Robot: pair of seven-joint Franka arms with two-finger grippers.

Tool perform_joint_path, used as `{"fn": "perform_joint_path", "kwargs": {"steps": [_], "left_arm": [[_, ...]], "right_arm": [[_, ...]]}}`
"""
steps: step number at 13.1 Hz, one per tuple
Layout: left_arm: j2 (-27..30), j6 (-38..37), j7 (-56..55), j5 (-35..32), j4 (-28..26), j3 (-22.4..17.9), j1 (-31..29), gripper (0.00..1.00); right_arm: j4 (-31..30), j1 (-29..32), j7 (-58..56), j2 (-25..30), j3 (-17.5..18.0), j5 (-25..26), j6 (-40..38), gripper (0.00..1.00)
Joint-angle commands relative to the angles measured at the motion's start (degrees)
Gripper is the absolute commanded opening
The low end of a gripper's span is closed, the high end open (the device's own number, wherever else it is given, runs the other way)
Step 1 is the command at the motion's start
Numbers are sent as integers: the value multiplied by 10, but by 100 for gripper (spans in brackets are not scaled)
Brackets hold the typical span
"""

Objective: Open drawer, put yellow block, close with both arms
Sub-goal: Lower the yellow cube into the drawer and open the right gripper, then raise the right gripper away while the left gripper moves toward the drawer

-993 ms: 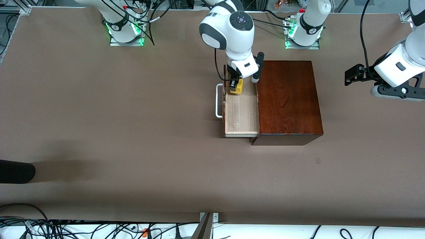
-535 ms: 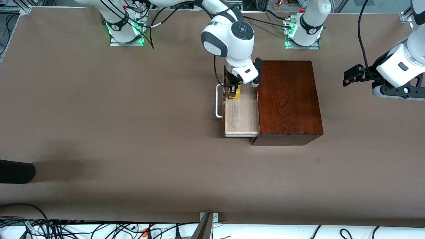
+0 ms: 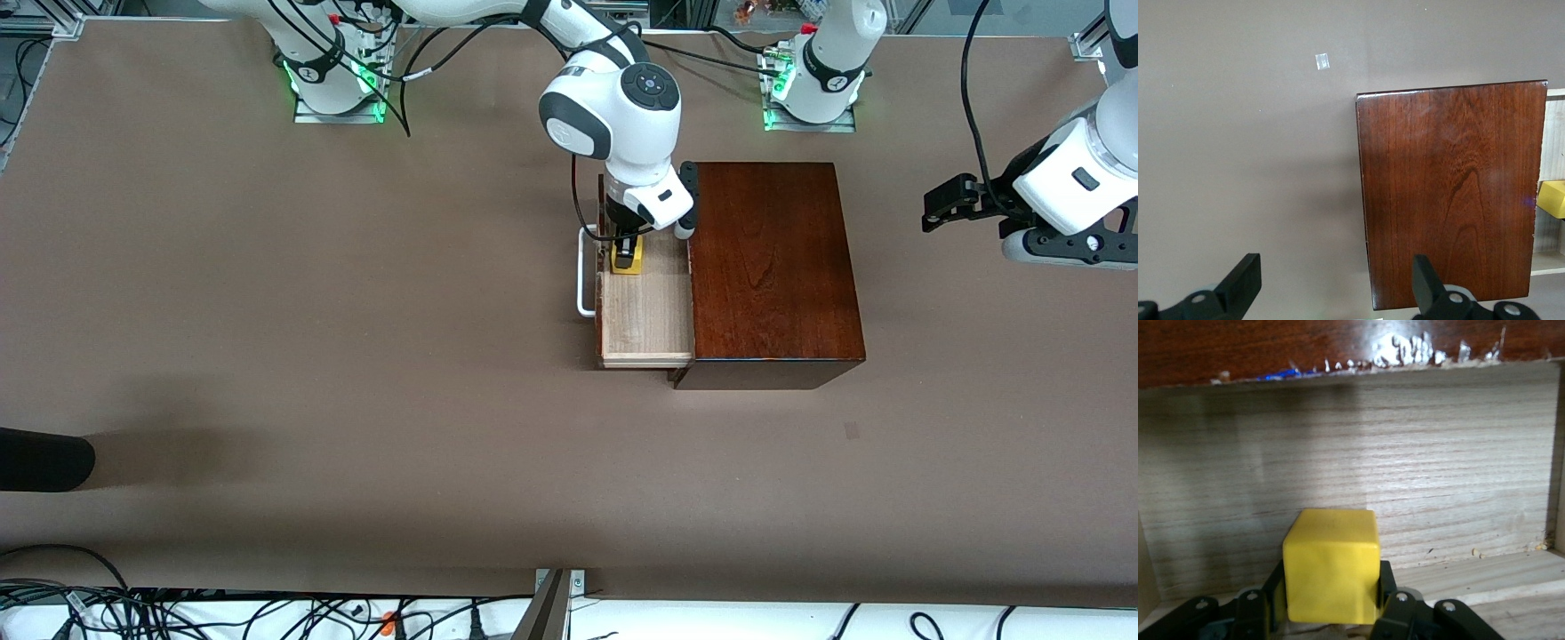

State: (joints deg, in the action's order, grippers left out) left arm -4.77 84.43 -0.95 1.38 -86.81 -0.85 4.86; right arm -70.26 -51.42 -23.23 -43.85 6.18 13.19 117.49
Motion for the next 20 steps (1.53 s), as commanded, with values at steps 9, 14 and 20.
{"fn": "perform_joint_path", "kwargs": {"steps": [9, 14, 20], "left_arm": [[-1, 8, -4, 14, 7, 0, -4, 100], [-2, 8, -5, 14, 8, 4, -3, 100], [-9, 9, -5, 14, 9, 13, 9, 100]], "right_arm": [[49, 13, -29, 32, -13, 6, -26, 100], [49, 90, -29, 131, -13, 5, -60, 100], [43, 187, -47, 231, -36, -77, -98, 100]]}}
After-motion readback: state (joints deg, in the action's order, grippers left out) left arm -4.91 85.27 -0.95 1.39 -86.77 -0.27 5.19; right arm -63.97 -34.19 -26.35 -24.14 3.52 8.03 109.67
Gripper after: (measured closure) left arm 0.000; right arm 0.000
